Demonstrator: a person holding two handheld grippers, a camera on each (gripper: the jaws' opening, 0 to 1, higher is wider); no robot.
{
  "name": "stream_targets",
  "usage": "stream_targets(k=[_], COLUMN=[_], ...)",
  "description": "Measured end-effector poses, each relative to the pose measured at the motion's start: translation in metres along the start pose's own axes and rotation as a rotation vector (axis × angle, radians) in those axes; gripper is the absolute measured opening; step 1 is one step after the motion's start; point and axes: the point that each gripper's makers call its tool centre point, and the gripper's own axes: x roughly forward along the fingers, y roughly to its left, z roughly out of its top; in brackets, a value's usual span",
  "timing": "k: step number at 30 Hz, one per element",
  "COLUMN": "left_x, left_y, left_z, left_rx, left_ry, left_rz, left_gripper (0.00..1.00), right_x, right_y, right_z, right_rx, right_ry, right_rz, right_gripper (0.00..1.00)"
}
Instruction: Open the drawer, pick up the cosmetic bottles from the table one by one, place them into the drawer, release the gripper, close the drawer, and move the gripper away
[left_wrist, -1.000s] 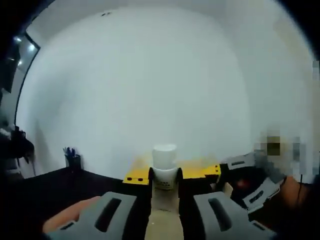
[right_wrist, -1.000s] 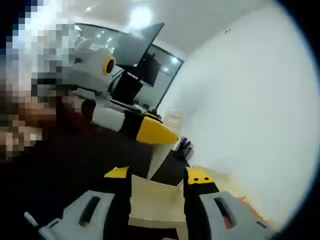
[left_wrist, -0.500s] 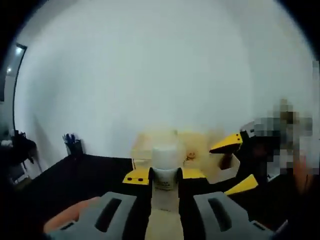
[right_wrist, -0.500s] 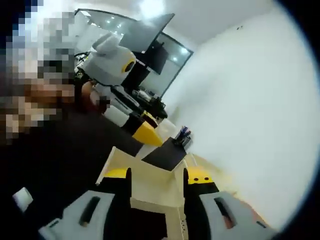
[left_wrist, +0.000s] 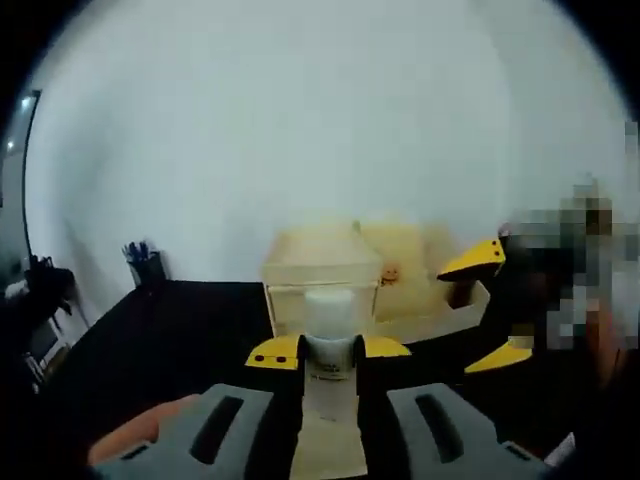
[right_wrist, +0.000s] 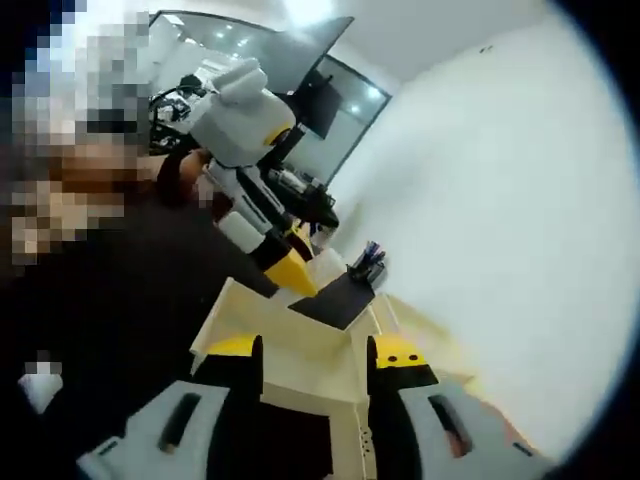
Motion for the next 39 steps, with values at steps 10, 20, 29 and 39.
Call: stream_targets(k=[10,20,29,39], left_x=[0.021,0.037,0.055,0.060], left_y=[0.006,0.004,0.005,0.007], left_z=[-0.014,-0.037,-0.050,-0.080], left_rx=[0.010,0.045,0.050,0.052], left_ry=[0.176,0.359,0.494,0.627], left_rz=[-0.024,-0.021,-0.018,0.012], left_gripper=[0.15,0.15,0.15,0.15], right_x=[-0.003,-0.007,-0.009,-0.008], right_y=[0.002,-0.001,-0.001,-0.003], right_z=[-0.004,-0.007,-0.013,-0.018], right_rx=[-0.026,-0.039,-0.040,-0.043], right_ry=[0.029,0.042,0.053,0.069], right_rz=[0.005,0.007,0.015,0.018], right_gripper=[0.38,0.38,0.38,0.38])
